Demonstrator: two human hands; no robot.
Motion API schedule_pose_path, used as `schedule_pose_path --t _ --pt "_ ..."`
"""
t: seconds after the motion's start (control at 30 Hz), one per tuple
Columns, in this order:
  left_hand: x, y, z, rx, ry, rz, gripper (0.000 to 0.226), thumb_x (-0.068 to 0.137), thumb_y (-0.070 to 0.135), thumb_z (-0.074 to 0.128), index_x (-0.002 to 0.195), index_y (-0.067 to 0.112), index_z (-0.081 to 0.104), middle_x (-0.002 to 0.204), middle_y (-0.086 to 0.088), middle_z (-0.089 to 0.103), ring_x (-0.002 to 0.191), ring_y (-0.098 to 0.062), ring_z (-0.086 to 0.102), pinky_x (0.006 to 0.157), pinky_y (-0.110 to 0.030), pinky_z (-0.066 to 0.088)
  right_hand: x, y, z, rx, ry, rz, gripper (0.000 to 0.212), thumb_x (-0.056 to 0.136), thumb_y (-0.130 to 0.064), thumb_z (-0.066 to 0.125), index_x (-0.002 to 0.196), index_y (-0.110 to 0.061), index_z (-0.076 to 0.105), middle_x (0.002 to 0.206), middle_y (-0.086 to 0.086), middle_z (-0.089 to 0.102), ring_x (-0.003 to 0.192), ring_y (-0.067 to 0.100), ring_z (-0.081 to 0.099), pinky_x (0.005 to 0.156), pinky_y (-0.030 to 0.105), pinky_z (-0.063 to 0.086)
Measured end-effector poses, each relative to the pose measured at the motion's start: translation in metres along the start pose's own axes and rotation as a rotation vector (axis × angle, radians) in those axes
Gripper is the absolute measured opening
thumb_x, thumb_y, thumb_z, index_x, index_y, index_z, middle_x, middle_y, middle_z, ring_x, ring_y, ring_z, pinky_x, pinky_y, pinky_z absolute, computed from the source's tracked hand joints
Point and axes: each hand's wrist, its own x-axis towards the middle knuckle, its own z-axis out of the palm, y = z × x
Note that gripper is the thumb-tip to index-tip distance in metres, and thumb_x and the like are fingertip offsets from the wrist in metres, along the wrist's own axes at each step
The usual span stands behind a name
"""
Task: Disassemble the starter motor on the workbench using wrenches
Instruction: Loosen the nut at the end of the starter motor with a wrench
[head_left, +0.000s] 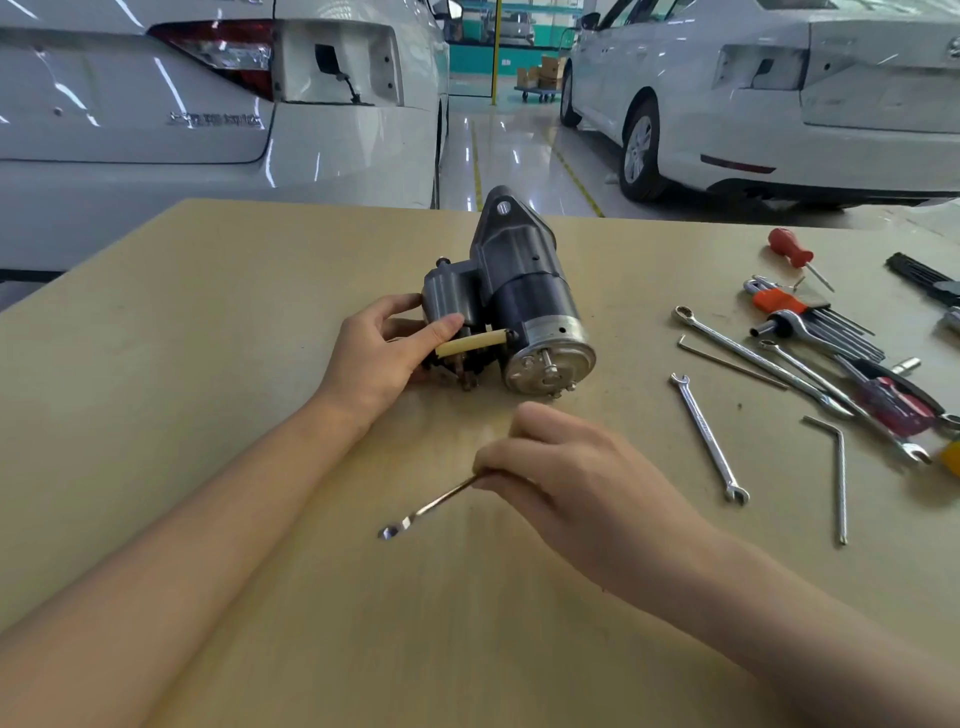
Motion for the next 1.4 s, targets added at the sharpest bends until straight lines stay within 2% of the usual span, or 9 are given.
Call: schedule_pose_path --t 0.1,0.2,0.33,0.53,0.9,1.0,1.1,1.27,1.4 --pt "0.001 0.000 -0.001 -0.003 0.000 -0.007 0.081 0.059 0.050 0.075 0.130 0.015 0.057 0.100 -0.002 0.072 0.090 -0.015 0.070 0.077 -0.035 0.059 0.003 0.007 0.006 0.476 0.154 0.299 0.012 0.093 -0.018 0.058 0.085 -0.015 0.067 0.071 -0.005 0.060 0.062 0.008 0.056 0.063 0.025 0.048" --pt "0.001 0.000 -0.001 0.005 0.004 -0.003 0.080 0.058 0.051 0.074 0.129 0.017 0.057 0.097 0.002 0.072 0.085 -0.011 0.071 0.075 -0.032 0.059 0.009 0.012 0.005 1.098 0.201 0.655 0.020 0.096 -0.007 0.052 0.081 -0.009 0.064 0.065 0.003 0.063 0.058 0.015 0.062 0.058 0.027 0.053" --pt "0.001 -0.001 0.000 -0.013 0.006 0.002 0.070 0.067 0.043 0.075 0.129 0.015 0.058 0.096 0.002 0.072 0.077 -0.005 0.070 0.060 -0.018 0.053 0.011 0.020 -0.004 1.500 0.314 0.814 0.022 0.090 0.000 0.047 0.076 -0.002 0.064 0.064 0.014 0.063 0.053 0.021 0.062 0.051 0.027 0.052" --pt "0.003 -0.002 0.001 -0.015 0.019 0.012 0.061 0.076 0.035 0.076 0.130 0.014 0.057 0.096 0.002 0.071 0.071 0.002 0.068 0.054 -0.010 0.048 0.015 0.025 -0.008 1.712 0.523 0.895 0.026 0.095 -0.008 0.045 0.076 -0.001 0.061 0.056 0.010 0.060 0.046 0.016 0.059 0.047 0.023 0.052" --pt "0.003 -0.001 0.000 0.023 0.020 0.014 0.062 0.075 0.039 0.075 0.129 0.016 0.057 0.098 0.003 0.071 0.076 0.001 0.068 0.057 -0.011 0.048 0.012 0.026 -0.006 1.753 0.625 0.850 0.026 0.096 -0.008 0.045 0.076 -0.003 0.061 0.061 0.011 0.065 0.051 0.018 0.063 0.051 0.024 0.054" --pt "0.001 0.001 0.000 0.006 0.010 0.005 0.077 0.063 0.047 0.074 0.130 0.014 0.057 0.100 0.001 0.072 0.085 -0.009 0.070 0.066 -0.021 0.053 0.011 0.026 -0.004 1.726 0.646 0.816 0.025 0.097 -0.008 0.046 0.079 -0.002 0.062 0.064 0.012 0.066 0.055 0.019 0.065 0.054 0.025 0.055" --pt "0.000 0.002 0.000 -0.005 0.009 0.007 0.075 0.062 0.046 0.074 0.128 0.015 0.058 0.097 0.002 0.072 0.078 -0.003 0.069 0.059 -0.014 0.051 0.010 0.026 -0.005 1.530 0.665 0.723 0.019 0.096 -0.007 0.050 0.083 -0.001 0.063 0.066 0.012 0.067 0.061 0.022 0.067 0.059 0.029 0.056" --pt "0.001 0.000 0.000 -0.002 0.012 0.009 0.067 0.071 0.040 0.076 0.130 0.013 0.057 0.097 0.001 0.072 0.076 -0.001 0.069 0.057 -0.011 0.049 0.014 0.022 -0.018 0.481 0.514 0.377 0.017 0.094 -0.013 0.057 0.080 -0.020 0.063 0.066 0.001 0.065 0.061 0.019 0.064 0.062 0.041 0.053" --pt "0.001 0.000 0.000 0.000 0.018 0.012 0.060 0.076 0.034 0.076 0.129 0.012 0.058 0.099 -0.002 0.072 0.081 -0.006 0.070 0.063 -0.016 0.053 0.030 0.004 -0.028 -0.114 0.194 0.097 0.017 0.096 -0.020 0.054 0.085 -0.009 0.061 0.080 0.003 0.054 0.061 0.023 0.048 0.054 0.036 0.042"
